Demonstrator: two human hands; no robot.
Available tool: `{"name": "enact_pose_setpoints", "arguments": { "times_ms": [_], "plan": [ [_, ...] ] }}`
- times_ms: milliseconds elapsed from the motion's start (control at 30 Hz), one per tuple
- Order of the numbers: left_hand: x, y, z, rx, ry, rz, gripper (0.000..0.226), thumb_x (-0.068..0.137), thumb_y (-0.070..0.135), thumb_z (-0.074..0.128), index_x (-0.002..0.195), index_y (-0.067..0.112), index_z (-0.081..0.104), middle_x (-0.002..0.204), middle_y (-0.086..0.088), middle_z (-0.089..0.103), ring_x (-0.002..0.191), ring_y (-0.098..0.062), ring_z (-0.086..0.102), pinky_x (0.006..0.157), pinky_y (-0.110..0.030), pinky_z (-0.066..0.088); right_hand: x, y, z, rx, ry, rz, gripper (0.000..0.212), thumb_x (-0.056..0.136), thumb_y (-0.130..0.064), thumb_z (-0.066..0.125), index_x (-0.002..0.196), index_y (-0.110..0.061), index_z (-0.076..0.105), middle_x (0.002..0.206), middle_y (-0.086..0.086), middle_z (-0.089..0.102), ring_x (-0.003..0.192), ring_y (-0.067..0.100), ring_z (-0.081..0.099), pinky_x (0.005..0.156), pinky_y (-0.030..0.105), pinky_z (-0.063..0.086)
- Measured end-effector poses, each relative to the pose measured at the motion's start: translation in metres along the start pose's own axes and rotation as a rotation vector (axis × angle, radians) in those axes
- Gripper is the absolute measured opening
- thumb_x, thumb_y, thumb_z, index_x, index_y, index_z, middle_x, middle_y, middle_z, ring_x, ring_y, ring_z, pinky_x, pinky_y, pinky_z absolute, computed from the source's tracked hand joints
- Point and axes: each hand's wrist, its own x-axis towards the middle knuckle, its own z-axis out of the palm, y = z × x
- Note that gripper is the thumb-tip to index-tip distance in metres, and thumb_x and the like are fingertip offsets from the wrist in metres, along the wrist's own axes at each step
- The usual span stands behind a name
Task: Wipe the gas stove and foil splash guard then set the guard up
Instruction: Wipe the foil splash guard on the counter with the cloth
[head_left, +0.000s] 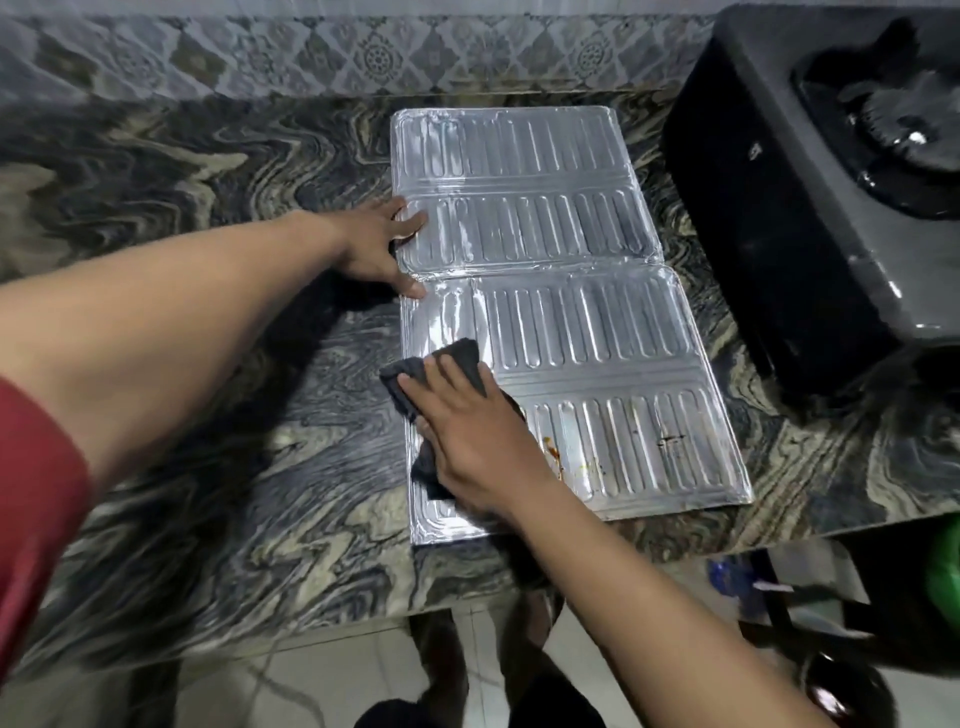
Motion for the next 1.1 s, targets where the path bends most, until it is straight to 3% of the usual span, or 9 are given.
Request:
{"name": "enact_pose_setpoints", "arguments": {
  "times_ms": [133,300,500,633,867,1100],
  "plan": [
    [-0.011,0.004,0.004,-0.01,0.064,-0.005,0.112,0.07,0.079,0.06,0.154,0.042,-0.004,0.164,0.001,-0.017,0.152,-0.028,-0.004,0.12,-0.056,0.012,-0.019,-0.001,0.0,-0.009,-0.009,0.021,0.058,0.099,-0.038,0.02,0.155,-0.024,0.018,0.162,0.005,0.02,0.15,0.019,0.009,0.121,0.044,0.003],
    [-0.034,0.012,0.032,0.051,0.077,0.063,0.084,0.086,0.073,0.045,0.152,0.049,0.001,0.165,0.003,-0.015,0.151,-0.032,-0.007,0.115,-0.068,0.013,-0.018,-0.004,-0.005,-0.028,-0.018,0.032,0.054,0.103,-0.035,0.024,0.155,-0.026,0.015,0.163,0.002,0.016,0.15,0.015,0.004,0.121,0.041,-0.001],
    [-0.032,0.009,0.041,0.042,0.083,0.041,0.082,0.083,0.078,0.041,0.149,0.056,-0.003,0.165,0.008,-0.015,0.151,-0.03,-0.011,0.112,-0.071,0.004,-0.027,0.011,-0.011,-0.019,-0.026,0.068,0.053,0.104,-0.037,0.017,0.156,-0.025,0.016,0.163,0.002,0.015,0.15,0.016,0.004,0.121,0.041,-0.001],
    [-0.03,0.009,0.041,0.044,0.075,0.031,0.084,0.081,0.081,0.04,0.148,0.058,-0.005,0.164,0.008,-0.016,0.151,-0.031,-0.011,0.111,-0.071,0.004,-0.052,0.057,-0.022,-0.048,-0.039,0.218,0.055,0.103,-0.038,0.011,0.156,-0.024,0.009,0.164,0.002,0.008,0.15,0.016,-0.002,0.121,0.044,0.0],
    [-0.03,0.012,0.039,0.047,0.062,0.005,0.084,0.08,0.081,0.041,0.147,0.059,-0.005,0.164,0.009,-0.016,0.151,-0.03,-0.01,0.114,-0.07,0.009,-0.104,0.142,-0.048,-0.015,0.06,0.521,0.053,0.106,-0.037,0.016,0.156,-0.019,0.014,0.164,0.008,0.008,0.15,0.019,0.0,0.121,0.042,-0.002],
    [-0.028,0.013,0.038,0.047,0.061,-0.005,0.082,0.082,0.079,0.042,0.147,0.06,-0.005,0.164,0.009,-0.016,0.151,-0.031,-0.009,0.114,-0.07,0.013,-0.09,0.099,-0.034,-0.074,0.12,0.644,0.055,0.103,-0.029,0.022,0.154,-0.011,0.015,0.161,0.017,0.011,0.15,0.029,0.004,0.121,0.051,0.004]
  ]
}}
